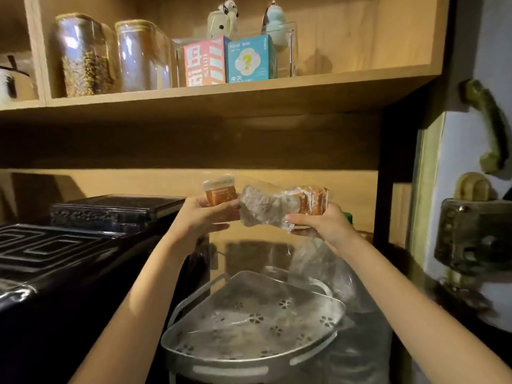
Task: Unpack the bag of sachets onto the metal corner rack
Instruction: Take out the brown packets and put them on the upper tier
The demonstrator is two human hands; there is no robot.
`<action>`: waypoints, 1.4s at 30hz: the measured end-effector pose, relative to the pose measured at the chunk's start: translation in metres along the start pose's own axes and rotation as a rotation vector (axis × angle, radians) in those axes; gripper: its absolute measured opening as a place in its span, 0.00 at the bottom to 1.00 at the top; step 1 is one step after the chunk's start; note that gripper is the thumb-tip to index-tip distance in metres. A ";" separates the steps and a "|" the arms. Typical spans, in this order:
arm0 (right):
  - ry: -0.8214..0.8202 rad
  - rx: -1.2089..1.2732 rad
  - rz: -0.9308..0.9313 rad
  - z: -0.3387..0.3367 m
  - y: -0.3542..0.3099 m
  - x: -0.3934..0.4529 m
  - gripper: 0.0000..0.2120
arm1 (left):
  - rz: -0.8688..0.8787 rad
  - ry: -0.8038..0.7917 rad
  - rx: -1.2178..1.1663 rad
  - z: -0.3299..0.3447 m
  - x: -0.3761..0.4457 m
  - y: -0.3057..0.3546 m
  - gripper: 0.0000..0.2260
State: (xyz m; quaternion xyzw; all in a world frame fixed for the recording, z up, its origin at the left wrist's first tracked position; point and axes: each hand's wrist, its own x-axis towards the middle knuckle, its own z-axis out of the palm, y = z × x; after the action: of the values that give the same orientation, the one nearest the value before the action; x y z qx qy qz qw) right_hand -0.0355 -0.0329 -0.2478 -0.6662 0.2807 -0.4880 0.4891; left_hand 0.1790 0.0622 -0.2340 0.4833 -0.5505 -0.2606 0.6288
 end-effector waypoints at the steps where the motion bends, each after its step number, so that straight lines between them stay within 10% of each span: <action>1: -0.034 -0.008 0.011 -0.001 0.005 -0.002 0.11 | -0.022 0.017 -0.005 0.001 -0.003 -0.007 0.10; 6: -0.152 0.257 0.201 -0.007 0.028 -0.009 0.13 | -0.093 0.031 -0.066 0.005 -0.019 -0.032 0.19; 10: 0.072 0.361 0.209 -0.007 0.044 -0.005 0.08 | -0.120 0.102 -0.099 0.000 -0.021 -0.041 0.24; 29: 0.038 0.030 -0.121 -0.017 0.008 -0.018 0.06 | 0.056 0.040 -0.039 -0.004 -0.021 -0.006 0.07; 38: 0.073 0.232 -0.047 -0.019 0.007 -0.017 0.07 | 0.010 0.095 0.079 -0.002 -0.043 -0.037 0.19; 42: 0.069 0.309 -0.020 -0.023 0.008 -0.015 0.07 | -0.067 0.062 0.145 0.002 -0.054 -0.064 0.08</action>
State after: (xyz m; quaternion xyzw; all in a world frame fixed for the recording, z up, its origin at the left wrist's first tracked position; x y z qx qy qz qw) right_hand -0.0609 -0.0319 -0.2597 -0.5685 0.2125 -0.5529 0.5709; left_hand 0.1757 0.0828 -0.3157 0.5536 -0.5317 -0.2257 0.5999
